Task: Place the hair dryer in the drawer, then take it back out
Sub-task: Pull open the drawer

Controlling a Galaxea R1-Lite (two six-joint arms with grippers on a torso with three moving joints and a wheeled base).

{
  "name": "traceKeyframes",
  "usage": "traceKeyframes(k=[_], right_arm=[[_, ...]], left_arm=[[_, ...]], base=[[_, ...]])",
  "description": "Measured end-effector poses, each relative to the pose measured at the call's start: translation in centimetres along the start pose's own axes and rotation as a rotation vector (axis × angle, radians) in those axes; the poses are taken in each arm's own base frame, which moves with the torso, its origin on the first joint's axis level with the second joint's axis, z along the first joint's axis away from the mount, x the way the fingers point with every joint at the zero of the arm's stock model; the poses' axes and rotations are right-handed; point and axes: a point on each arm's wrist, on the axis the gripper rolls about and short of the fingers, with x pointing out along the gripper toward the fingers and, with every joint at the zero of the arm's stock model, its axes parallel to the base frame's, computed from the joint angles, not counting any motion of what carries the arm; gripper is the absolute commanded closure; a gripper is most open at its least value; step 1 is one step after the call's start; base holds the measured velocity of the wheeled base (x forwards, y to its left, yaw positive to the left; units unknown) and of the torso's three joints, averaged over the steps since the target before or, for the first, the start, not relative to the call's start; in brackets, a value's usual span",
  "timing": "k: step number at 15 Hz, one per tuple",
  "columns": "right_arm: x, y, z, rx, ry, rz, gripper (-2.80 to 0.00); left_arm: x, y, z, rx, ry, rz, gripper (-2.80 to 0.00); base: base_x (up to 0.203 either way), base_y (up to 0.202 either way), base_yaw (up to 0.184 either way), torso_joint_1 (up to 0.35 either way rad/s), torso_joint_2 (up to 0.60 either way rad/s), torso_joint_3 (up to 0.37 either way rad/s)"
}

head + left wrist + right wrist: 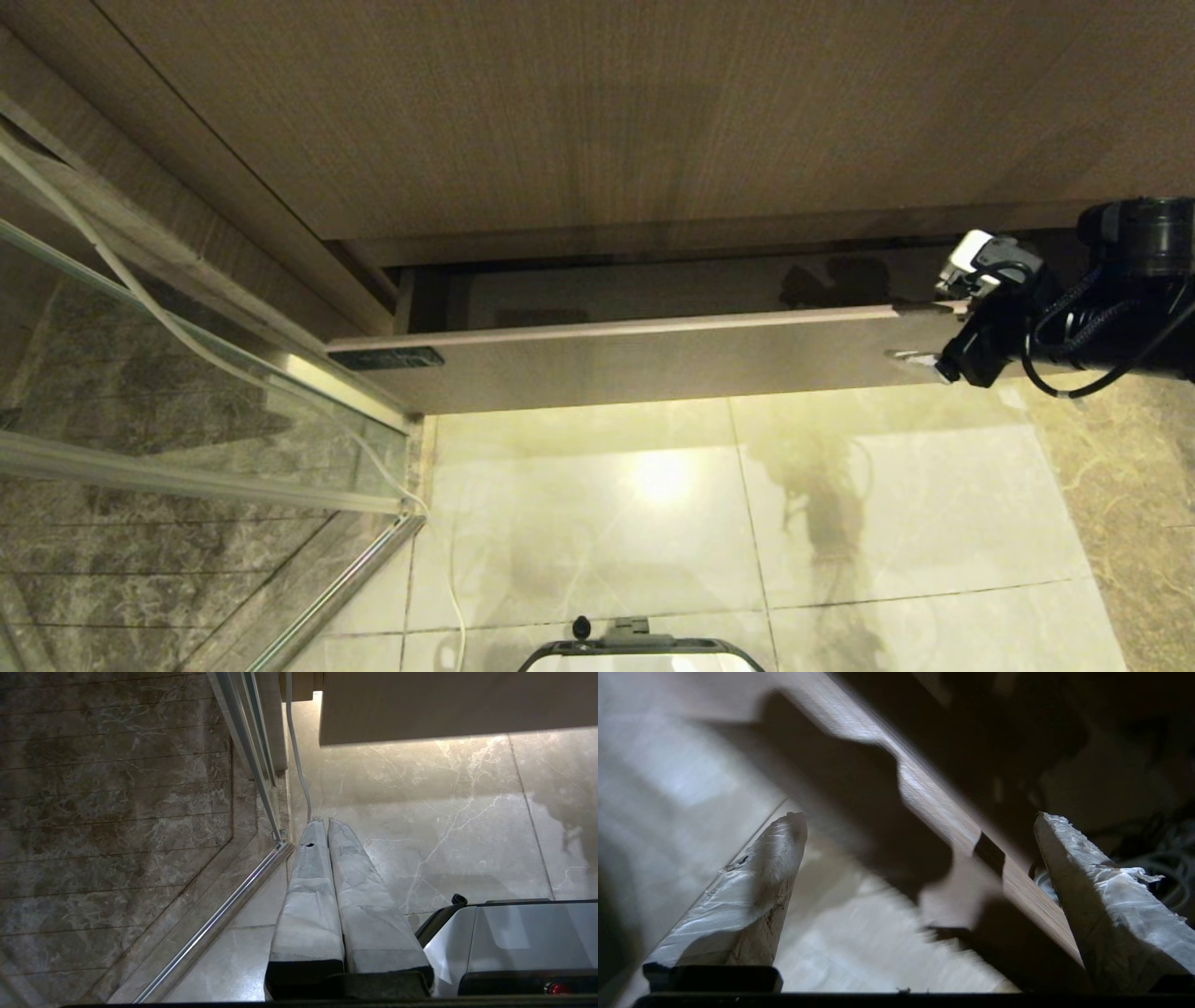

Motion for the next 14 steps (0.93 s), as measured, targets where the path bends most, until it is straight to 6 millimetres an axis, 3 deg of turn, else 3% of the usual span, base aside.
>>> traceKeyframes(k=[3, 6, 10, 14], right_arm=[[-1.7, 1.3, -0.4, 0.02, 0.048, 0.035, -2.8], [-4.8, 2.4, 0.0, 0.042, 0.13, 0.043, -2.8], [-11.9, 5.6, -0.4, 0.12, 0.35, 0.055, -2.8], [-18.9, 9.0, -0.4, 0.231, 0.437, 0.068, -2.8]], left_arm=[[0.0, 0.0, 0.0, 0.0, 0.0, 0.0, 0.0], [0.0, 0.0, 0.0, 0.0, 0.0, 0.001, 0.0], [0.0, 0.0, 0.0, 0.0, 0.0, 0.0, 0.0], [0.0, 0.0, 0.0, 0.0, 0.0, 0.0, 0.0]], base=[[0.0, 0.0, 0.0, 0.0, 0.0, 0.0], [0.0, 0.0, 0.0, 0.0, 0.0, 0.0], [0.0, 0.0, 0.0, 0.0, 0.0, 0.0], [0.0, 0.0, 0.0, 0.0, 0.0, 0.0]])
